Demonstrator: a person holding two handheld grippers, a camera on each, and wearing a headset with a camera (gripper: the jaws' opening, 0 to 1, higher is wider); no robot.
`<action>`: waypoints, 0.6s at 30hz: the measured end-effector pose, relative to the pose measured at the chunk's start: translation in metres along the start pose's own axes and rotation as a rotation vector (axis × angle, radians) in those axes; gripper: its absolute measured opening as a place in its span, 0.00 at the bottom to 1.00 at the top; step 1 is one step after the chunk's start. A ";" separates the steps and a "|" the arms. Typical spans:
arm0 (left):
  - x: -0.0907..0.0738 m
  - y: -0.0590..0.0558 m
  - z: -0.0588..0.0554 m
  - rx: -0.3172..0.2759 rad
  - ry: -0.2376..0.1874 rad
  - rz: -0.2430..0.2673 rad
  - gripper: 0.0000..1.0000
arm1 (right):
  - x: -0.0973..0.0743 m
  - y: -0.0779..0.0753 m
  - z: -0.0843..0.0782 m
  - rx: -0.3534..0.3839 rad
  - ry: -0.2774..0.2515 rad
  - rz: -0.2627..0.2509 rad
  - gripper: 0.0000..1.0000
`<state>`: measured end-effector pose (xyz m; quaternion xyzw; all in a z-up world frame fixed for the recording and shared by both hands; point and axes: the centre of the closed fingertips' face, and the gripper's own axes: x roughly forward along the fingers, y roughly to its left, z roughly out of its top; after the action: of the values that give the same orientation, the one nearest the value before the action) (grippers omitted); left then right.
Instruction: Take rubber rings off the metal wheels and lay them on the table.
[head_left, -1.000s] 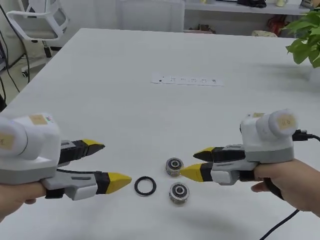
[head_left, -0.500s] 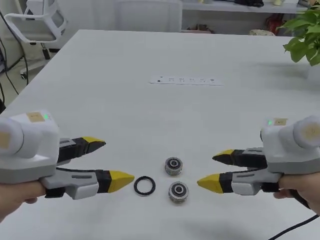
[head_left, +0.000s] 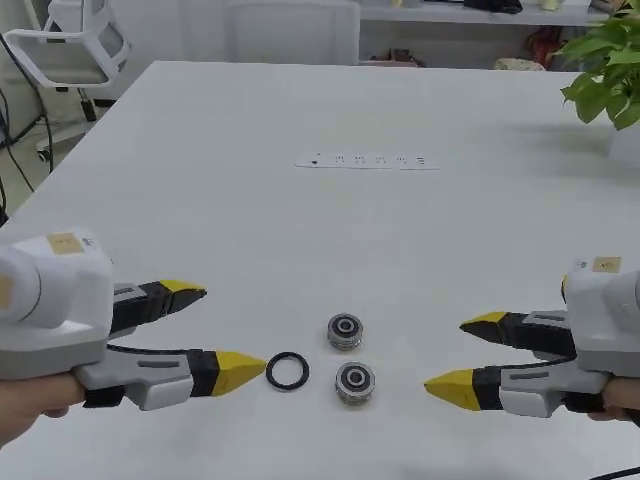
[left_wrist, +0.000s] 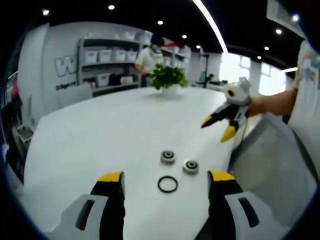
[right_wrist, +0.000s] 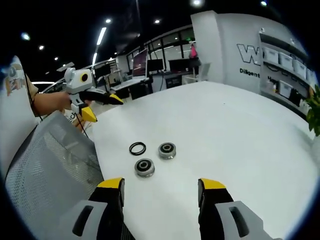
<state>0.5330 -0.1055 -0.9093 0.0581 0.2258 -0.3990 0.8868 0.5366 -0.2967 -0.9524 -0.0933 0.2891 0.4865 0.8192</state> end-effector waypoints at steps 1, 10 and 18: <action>0.000 0.000 0.000 -0.002 0.000 0.000 0.68 | 0.000 0.001 -0.001 -0.007 0.005 -0.002 0.59; -0.001 -0.001 -0.003 -0.008 0.010 0.000 0.68 | 0.000 0.005 -0.007 -0.041 0.033 -0.006 0.61; -0.002 -0.001 -0.004 -0.009 0.014 0.002 0.68 | -0.003 0.003 -0.003 -0.026 0.019 -0.018 0.61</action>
<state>0.5291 -0.1036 -0.9121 0.0570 0.2339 -0.3967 0.8858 0.5318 -0.2993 -0.9528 -0.1113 0.2898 0.4817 0.8195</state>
